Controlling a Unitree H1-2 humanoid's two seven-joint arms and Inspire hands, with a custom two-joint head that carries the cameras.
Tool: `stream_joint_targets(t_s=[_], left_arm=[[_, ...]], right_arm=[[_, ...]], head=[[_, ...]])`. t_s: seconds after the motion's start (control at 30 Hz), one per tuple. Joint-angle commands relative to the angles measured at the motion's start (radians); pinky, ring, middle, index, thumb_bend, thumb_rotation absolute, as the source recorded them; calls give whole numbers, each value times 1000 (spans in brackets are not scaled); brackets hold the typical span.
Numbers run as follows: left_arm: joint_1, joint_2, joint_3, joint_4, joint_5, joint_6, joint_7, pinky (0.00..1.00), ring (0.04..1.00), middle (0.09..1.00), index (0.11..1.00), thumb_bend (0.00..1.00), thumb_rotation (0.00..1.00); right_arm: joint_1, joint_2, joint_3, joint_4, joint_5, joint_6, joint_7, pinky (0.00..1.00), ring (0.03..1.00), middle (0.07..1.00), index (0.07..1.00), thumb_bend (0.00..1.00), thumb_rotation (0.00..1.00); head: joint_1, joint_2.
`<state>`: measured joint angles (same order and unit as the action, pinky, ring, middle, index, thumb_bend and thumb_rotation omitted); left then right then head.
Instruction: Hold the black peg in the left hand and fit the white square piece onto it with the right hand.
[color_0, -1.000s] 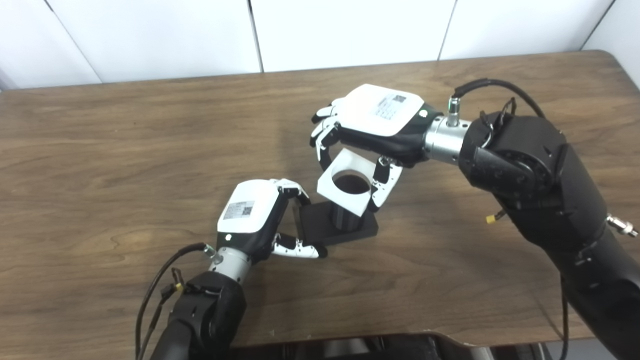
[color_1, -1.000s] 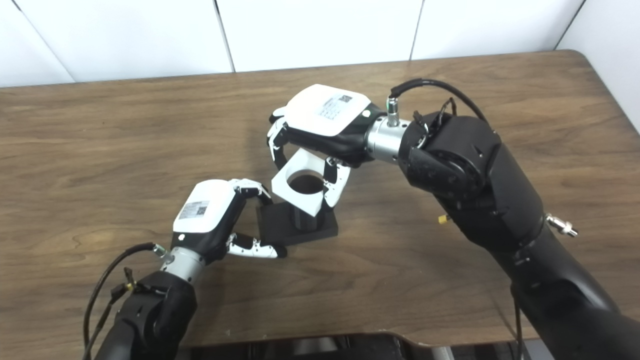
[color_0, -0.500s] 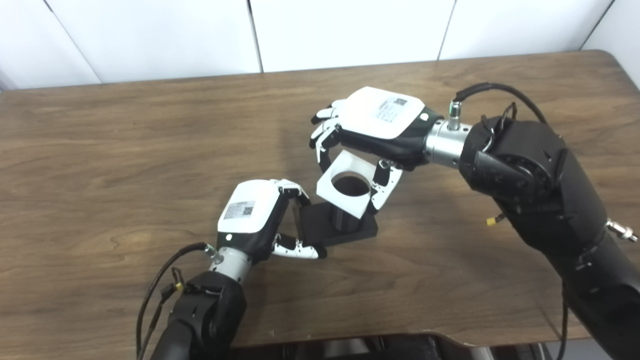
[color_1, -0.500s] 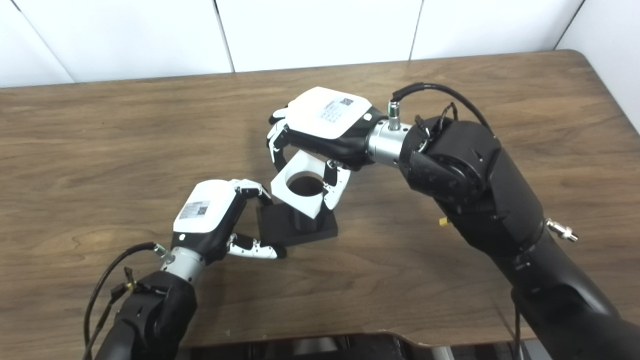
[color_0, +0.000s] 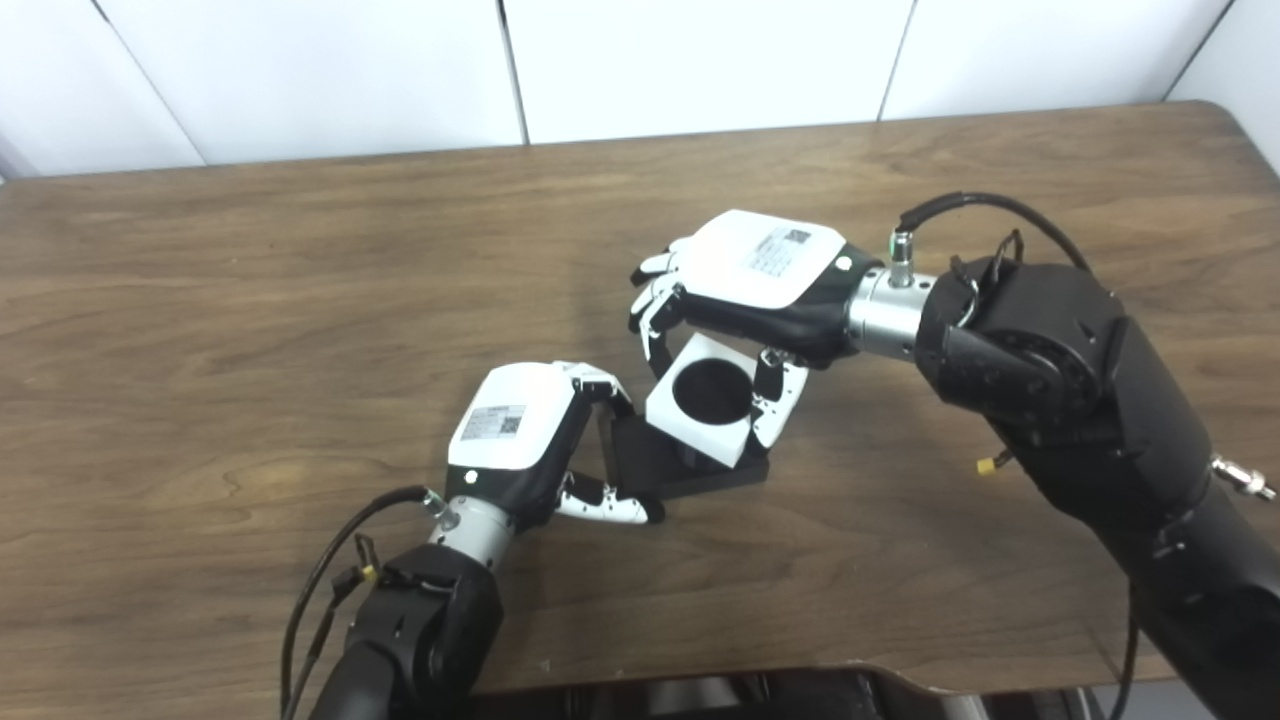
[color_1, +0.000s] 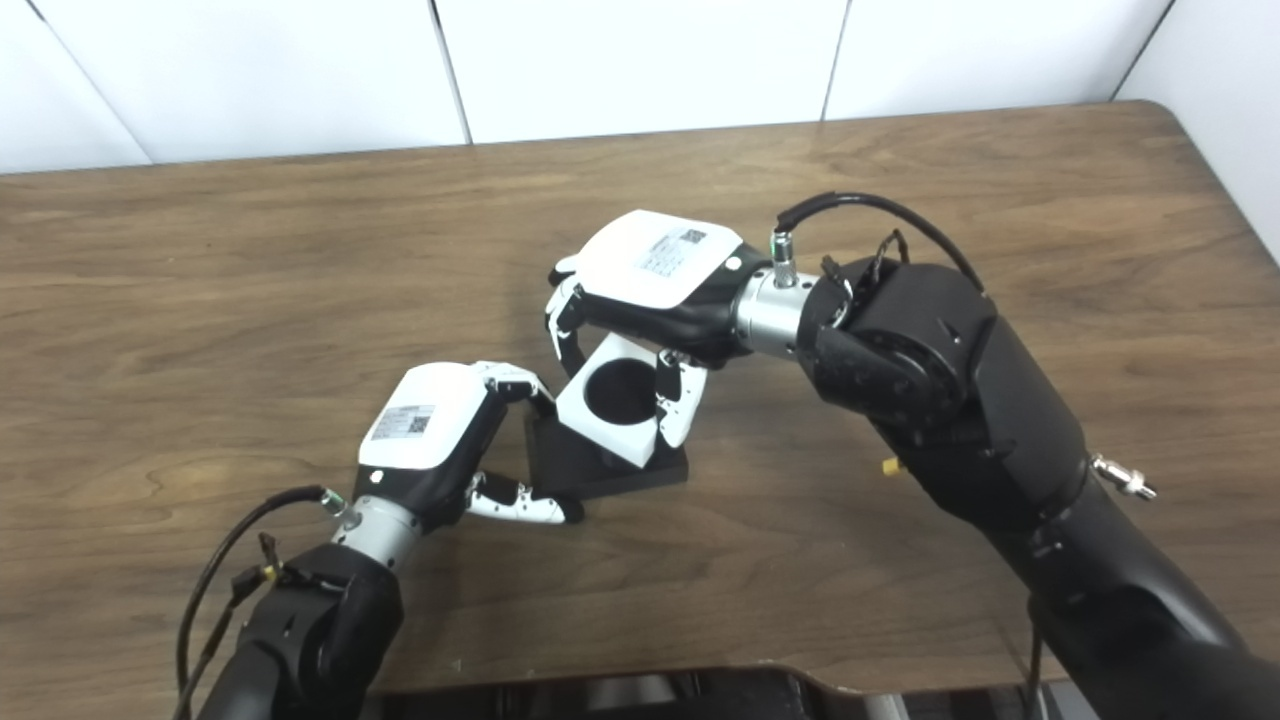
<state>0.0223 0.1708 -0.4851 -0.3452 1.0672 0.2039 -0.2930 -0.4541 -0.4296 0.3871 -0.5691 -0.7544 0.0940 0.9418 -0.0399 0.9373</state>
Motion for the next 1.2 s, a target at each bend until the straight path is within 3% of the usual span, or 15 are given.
stream_joint_targets(t_s=[0.0,0.47,0.5,0.53,0.6,0.93,1.17], left_arm=[[0,4,-22,9,24,-10,-44,781,794,743,485,523,56],[-2,-6,-20,8,44,-7,-55,778,796,736,484,524,56],[-2,-7,-20,8,44,-6,-57,778,796,737,484,524,56],[-2,-7,-19,5,44,-5,-61,778,797,737,485,524,56],[-3,-9,-18,2,42,-4,-66,774,801,739,485,524,56],[-2,-11,-15,2,46,-3,-69,773,799,739,485,524,58],[0,-12,-12,0,40,-2,-71,767,805,741,485,523,58]], right_arm=[[-26,1,-5,-43,3,4,5,914,916,797,486,521,131],[-6,3,7,-42,-26,-1,24,898,906,797,493,525,140],[-7,3,8,-44,-29,3,30,899,910,801,565,719,141],[-9,3,8,-45,-33,9,38,900,912,803,602,819,141],[-11,5,6,-47,-37,16,50,900,917,809,634,915,163],[-12,8,0,-44,-46,30,69,905,928,823,665,957,235],[-26,6,-25,-38,-18,23,45,881,920,820,665,989,353]], head=[[-1,3],[-3,6],[-5,6],[-6,6],[-6,6],[-7,8],[-7,8]])
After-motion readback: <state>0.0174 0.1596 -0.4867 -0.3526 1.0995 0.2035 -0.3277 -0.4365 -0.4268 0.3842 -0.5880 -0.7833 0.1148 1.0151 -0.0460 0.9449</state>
